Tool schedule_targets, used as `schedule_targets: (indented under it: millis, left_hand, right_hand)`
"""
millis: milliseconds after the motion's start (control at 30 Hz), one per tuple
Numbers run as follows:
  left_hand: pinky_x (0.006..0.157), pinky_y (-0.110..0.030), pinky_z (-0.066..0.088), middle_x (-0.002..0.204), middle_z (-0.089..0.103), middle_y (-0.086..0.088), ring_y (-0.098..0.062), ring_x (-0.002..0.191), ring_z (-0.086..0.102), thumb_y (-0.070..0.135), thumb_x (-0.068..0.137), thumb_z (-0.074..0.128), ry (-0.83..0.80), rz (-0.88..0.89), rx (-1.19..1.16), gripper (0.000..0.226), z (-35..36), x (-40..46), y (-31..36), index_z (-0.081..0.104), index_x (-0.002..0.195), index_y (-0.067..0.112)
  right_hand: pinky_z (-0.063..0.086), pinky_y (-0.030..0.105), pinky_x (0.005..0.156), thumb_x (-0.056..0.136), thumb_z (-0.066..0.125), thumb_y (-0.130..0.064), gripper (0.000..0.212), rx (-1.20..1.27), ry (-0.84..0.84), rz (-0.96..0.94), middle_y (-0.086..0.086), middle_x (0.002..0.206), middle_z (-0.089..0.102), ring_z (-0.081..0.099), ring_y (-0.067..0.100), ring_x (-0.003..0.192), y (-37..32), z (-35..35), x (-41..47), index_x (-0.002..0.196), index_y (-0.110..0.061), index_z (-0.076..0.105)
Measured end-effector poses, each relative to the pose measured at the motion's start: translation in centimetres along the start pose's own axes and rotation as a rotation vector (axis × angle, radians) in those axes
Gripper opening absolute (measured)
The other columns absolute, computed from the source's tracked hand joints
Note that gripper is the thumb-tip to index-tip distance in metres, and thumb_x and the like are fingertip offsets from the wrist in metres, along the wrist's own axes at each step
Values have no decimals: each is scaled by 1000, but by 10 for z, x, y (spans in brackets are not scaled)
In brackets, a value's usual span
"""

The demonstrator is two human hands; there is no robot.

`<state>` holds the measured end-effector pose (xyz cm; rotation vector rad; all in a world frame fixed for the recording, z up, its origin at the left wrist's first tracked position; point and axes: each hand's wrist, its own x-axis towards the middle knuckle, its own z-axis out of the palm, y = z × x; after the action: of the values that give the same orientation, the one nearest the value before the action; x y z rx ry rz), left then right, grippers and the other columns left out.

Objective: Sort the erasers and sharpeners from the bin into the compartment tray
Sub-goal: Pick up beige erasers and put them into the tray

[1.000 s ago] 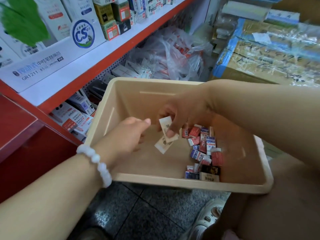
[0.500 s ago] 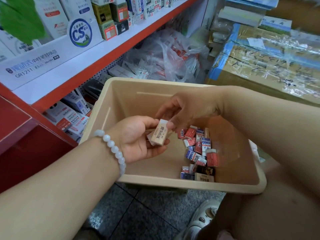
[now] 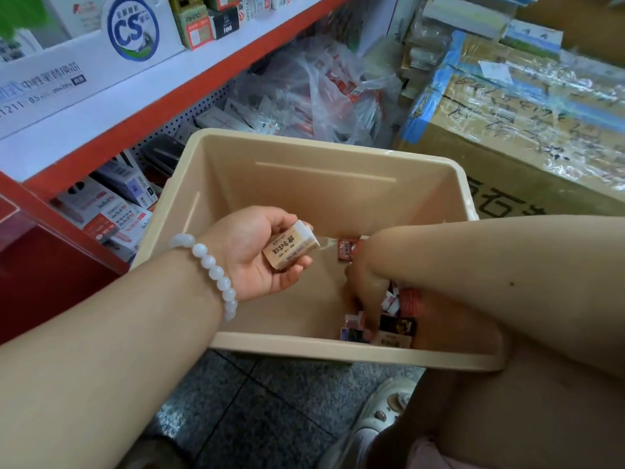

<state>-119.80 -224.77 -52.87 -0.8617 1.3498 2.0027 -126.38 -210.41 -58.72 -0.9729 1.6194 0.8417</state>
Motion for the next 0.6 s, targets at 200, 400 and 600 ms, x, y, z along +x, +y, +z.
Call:
schedule_targets:
  millis: [200,400,600]
  left_hand:
    - [44,-19,47,76,60,-7,-20,60,56,23,94,44,6,6,36,23,2,0,0,63,90,12]
    - [44,-19,48,78,60,-7,-20,61,57,24,94,44,5,2,53,23,2,1,0,63,90,12]
    - [44,-20,49,82,60,-7,-21,62,57,24,94,45,3,-1,60,23,3,2,0,64,91,12]
  right_hand:
    - [35,23,70,79,66,-55,66,-109,33,2,-1,131,53,52,18,103,-4,1,-2,133,-21,51]
    - [49,24,62,78,72,-45,71,73,-20,71,3,136,48,58,13,76,-7,8,3,139,-19,44]
    - [57,31,54,69,78,-19,59,497,-78,104,19,129,49,69,33,85,-1,12,5,122,-2,58]
